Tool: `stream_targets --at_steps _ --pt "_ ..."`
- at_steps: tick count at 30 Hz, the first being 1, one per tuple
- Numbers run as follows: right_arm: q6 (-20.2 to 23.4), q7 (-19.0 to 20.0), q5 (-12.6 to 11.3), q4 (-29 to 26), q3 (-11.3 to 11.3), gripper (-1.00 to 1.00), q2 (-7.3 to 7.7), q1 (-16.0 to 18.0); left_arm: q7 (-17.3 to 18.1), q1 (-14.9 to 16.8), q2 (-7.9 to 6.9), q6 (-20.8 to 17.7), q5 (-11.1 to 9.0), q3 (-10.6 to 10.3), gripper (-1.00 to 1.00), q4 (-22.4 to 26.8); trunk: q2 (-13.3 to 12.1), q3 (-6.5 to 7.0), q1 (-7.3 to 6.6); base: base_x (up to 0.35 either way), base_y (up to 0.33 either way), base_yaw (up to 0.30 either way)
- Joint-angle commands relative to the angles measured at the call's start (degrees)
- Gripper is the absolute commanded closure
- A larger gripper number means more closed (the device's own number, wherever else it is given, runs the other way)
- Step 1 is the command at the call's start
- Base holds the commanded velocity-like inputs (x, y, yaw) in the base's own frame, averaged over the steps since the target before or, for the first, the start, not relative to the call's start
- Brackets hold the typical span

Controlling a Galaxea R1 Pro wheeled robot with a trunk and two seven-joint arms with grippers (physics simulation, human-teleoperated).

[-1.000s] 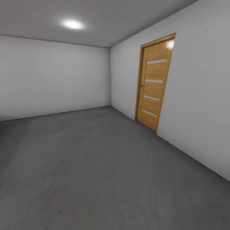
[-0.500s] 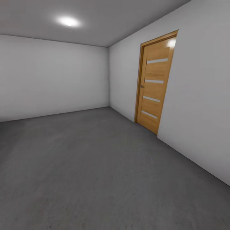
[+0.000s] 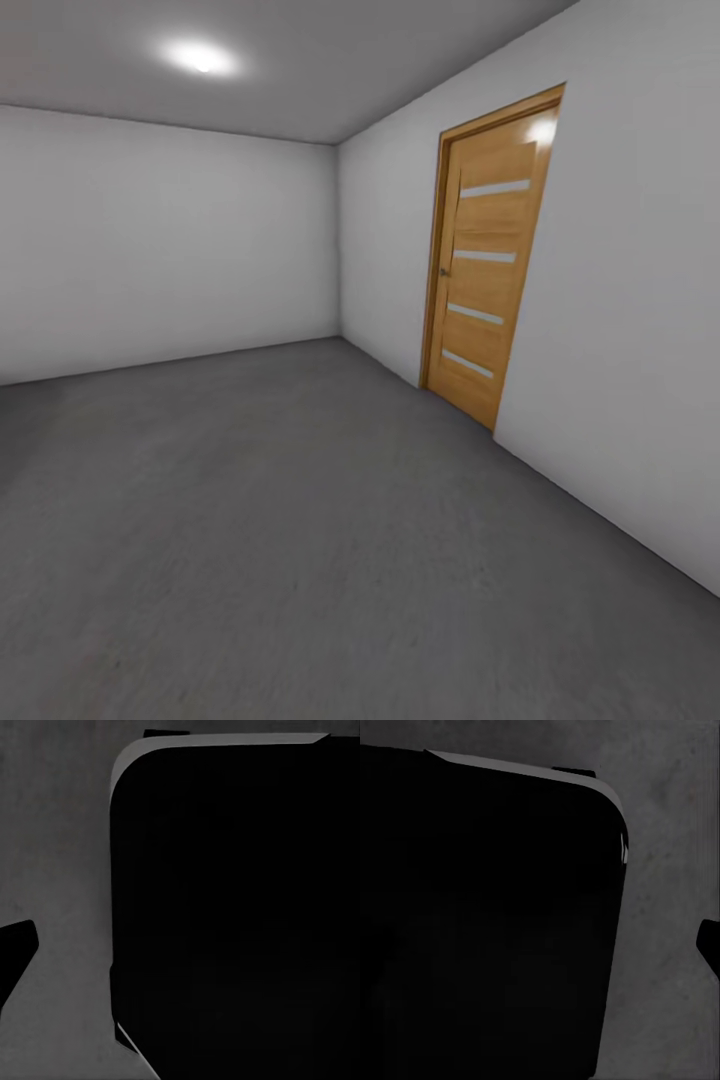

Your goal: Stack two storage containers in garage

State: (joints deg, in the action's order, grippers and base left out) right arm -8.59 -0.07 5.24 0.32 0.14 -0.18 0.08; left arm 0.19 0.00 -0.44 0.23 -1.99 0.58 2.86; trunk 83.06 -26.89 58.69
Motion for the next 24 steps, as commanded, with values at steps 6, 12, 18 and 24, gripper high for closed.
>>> stream_targets --at_steps 6,12,18,24 --pt "-0.19 -0.02 0.52 0.04 -0.05 -1.0 0.0 0.01 0.02 0.01 0.0 0.01 -0.21 0.04 -1.0 0.0 0.02 -0.04 0.03 0.318 -0.082 0.0" --pt "-0.19 -0.02 0.52 0.04 -0.05 -1.0 0.0 0.01 0.02 0.0 0.0 0.02 -0.21 0.03 -1.0 0.0 0.02 -0.04 0.03 0.318 -0.081 0.0" --pt "-0.19 -0.02 0.55 0.04 -0.05 -1.0 0.0 0.01 0.02 0.0 0.0 0.03 -0.21 0.04 -1.0 0.01 0.02 -0.04 0.03 0.318 -0.079 0.0" --pt "-0.19 -0.02 0.53 0.04 -0.05 -1.0 0.0 0.01 0.01 0.0 0.0 0.03 -0.21 0.04 -1.0 0.0 0.02 -0.04 0.03 0.318 -0.078 0.0"
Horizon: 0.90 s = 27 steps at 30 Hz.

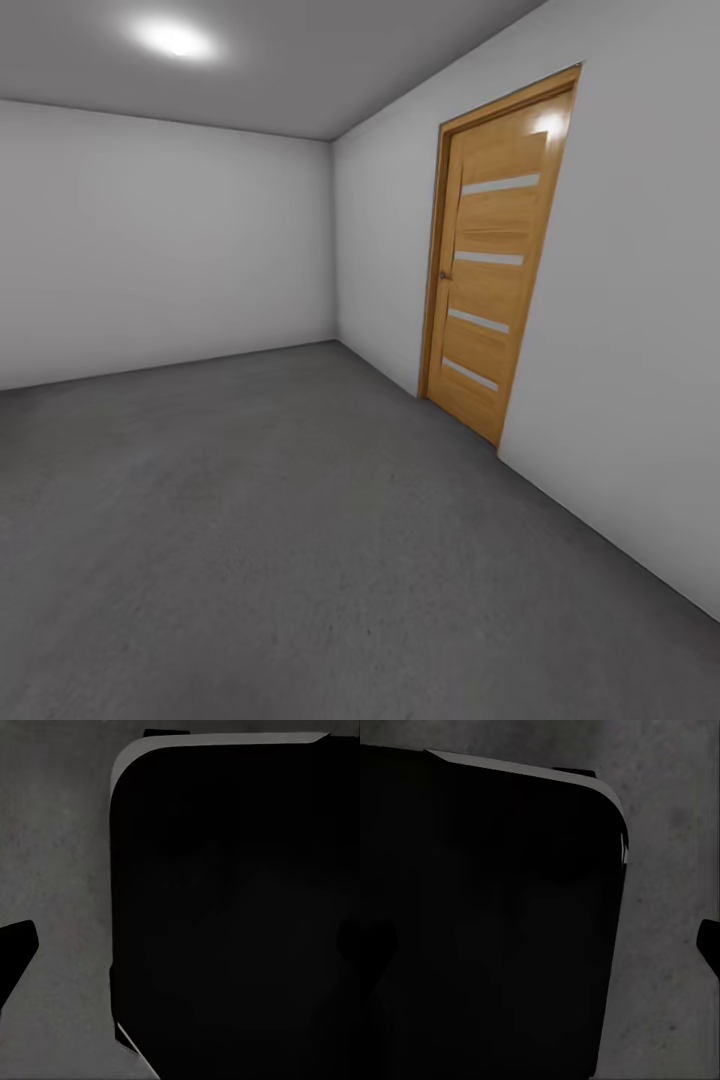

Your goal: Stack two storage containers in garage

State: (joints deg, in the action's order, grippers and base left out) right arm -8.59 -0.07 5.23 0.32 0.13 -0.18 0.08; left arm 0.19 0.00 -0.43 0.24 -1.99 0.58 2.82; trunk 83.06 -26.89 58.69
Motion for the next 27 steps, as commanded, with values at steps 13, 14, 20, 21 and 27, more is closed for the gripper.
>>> stream_targets --at_steps 13,14,20,21,27 --pt "-0.19 -0.02 0.51 0.04 -0.05 -1.0 0.0 0.01 -0.16 0.0 0.06 0.02 -0.21 0.04 -1.0 0.04 0.02 -0.04 0.03 0.318 -0.078 0.0" --pt "-0.19 -0.02 0.52 0.04 -0.05 -1.0 0.0 0.01 -0.2 0.0 0.07 0.02 -0.21 0.04 -1.0 0.02 0.02 -0.04 0.03 0.318 -0.078 0.0" --pt "-0.19 -0.02 0.56 0.04 -0.05 -1.0 0.0 0.01 -0.27 0.0 0.05 0.03 -0.23 0.04 -1.0 0.03 0.02 -0.04 0.03 0.318 -0.078 0.0" --pt "-0.19 -0.02 0.56 0.04 -0.05 -1.0 0.0 0.01 -0.27 0.0 0.03 0.03 -0.23 0.04 -1.0 0.05 0.02 -0.04 0.03 0.318 -0.063 0.0" --pt "-0.19 -0.02 0.57 0.04 -0.05 -1.0 0.0 0.01 -0.27 0.0 0.0 0.03 -0.21 0.04 -1.0 0.05 0.02 -0.04 0.03 0.319 -0.019 0.0"
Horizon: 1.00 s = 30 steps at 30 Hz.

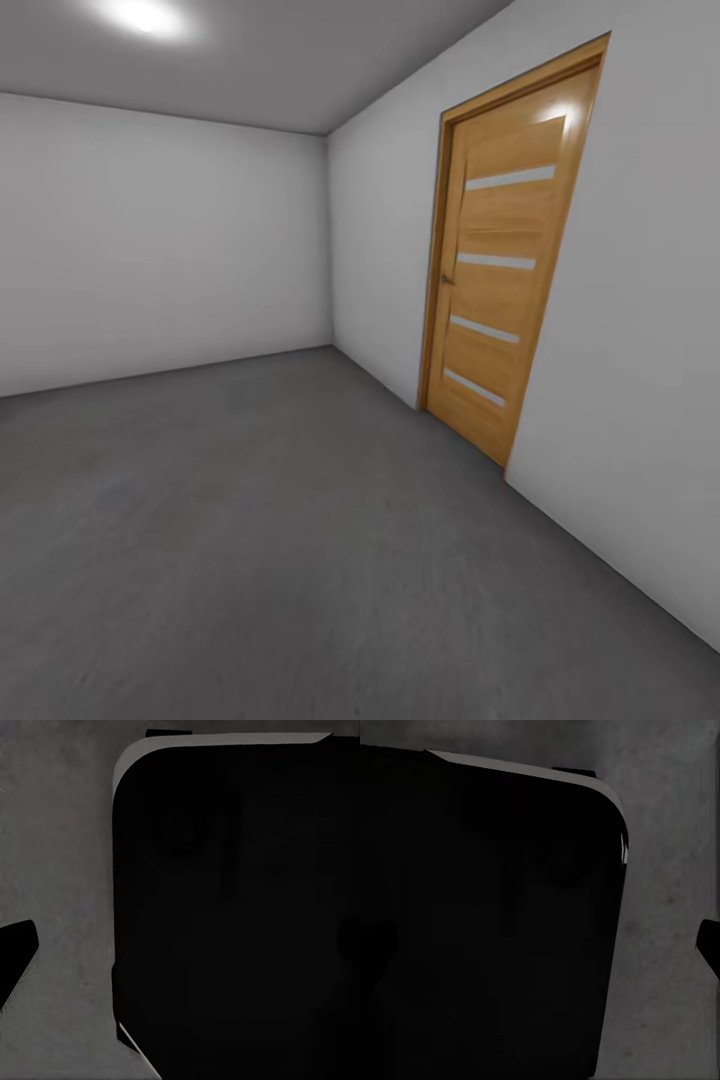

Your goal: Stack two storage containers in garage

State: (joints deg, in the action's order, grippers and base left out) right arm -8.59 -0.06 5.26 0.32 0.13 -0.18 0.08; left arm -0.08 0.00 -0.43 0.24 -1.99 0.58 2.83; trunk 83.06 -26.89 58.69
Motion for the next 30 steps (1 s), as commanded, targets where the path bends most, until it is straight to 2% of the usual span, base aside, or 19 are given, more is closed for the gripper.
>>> stream_targets --at_steps 1,10,18,25,30 --pt "-0.2 -0.03 0.56 0.04 -0.05 -1.0 0.01 0.01 -0.01 0.0 0.01 0.03 -0.21 0.03 -1.0 0.03 0.02 -0.04 0.03 0.32 -0.004 0.0" --pt "-0.1 -0.04 0.14 0.04 -0.26 -1.0 0.08 0.01 -0.01 0.0 0.0 -0.03 -0.45 0.03 -1.0 -0.02 0.02 -0.04 0.03 0.321 -0.001 0.0" --pt "0.18 0.27 0.72 0.04 0.36 -1.0 0.07 0.01 -0.01 0.0 -0.01 -0.06 -1.52 0.03 -1.0 -0.02 0.02 -0.04 0.03 0.323 0.0 0.0" --pt "0.1 0.03 3.06 0.12 0.33 -1.0 0.03 0.01 -0.01 0.0 -0.01 0.0 -1.61 0.02 -1.0 -0.02 0.02 -0.04 0.03 0.323 0.0 0.0" --pt "-0.12 -0.02 3.33 0.12 0.11 -1.0 0.01 0.01 -0.01 0.0 -0.02 0.02 -1.61 -0.01 -1.0 -0.01 0.02 -0.04 0.03 0.323 0.0 0.0"
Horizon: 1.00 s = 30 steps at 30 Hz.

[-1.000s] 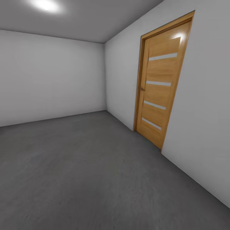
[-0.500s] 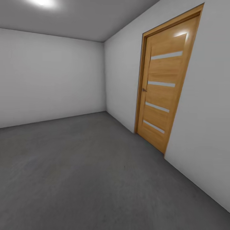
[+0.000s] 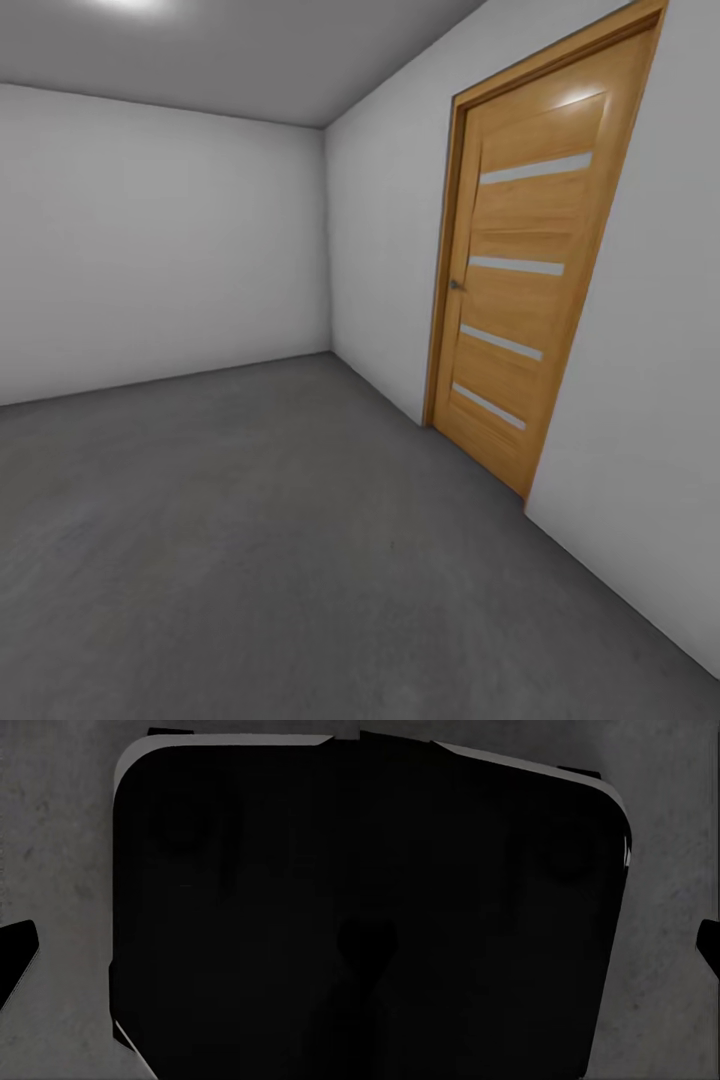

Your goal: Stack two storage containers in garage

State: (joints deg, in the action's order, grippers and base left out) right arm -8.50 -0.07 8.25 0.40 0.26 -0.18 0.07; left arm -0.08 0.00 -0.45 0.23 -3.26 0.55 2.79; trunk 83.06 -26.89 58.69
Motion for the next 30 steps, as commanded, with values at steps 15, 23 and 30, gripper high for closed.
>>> stream_targets --at_steps 15,23,30 --pt "-0.12 -0.01 0.27 0.04 0.11 -1.0 0.0 0.01 -0.01 0.0 0.01 0.03 -0.34 0.06 -1.0 0.03 0.02 -0.04 0.03 0.324 0.0 0.0" --pt "-0.12 -0.01 0.28 0.04 0.11 -1.0 0.0 0.01 -0.01 0.0 0.01 0.02 -0.34 0.02 -1.0 0.03 0.02 -0.04 0.03 0.324 0.0 0.0" --pt "-0.17 -0.01 0.28 0.04 0.09 -1.0 0.0 0.01 -0.01 0.0 0.01 0.01 -0.34 0.01 -1.0 0.03 0.02 -0.04 0.03 0.324 0.004 0.0"
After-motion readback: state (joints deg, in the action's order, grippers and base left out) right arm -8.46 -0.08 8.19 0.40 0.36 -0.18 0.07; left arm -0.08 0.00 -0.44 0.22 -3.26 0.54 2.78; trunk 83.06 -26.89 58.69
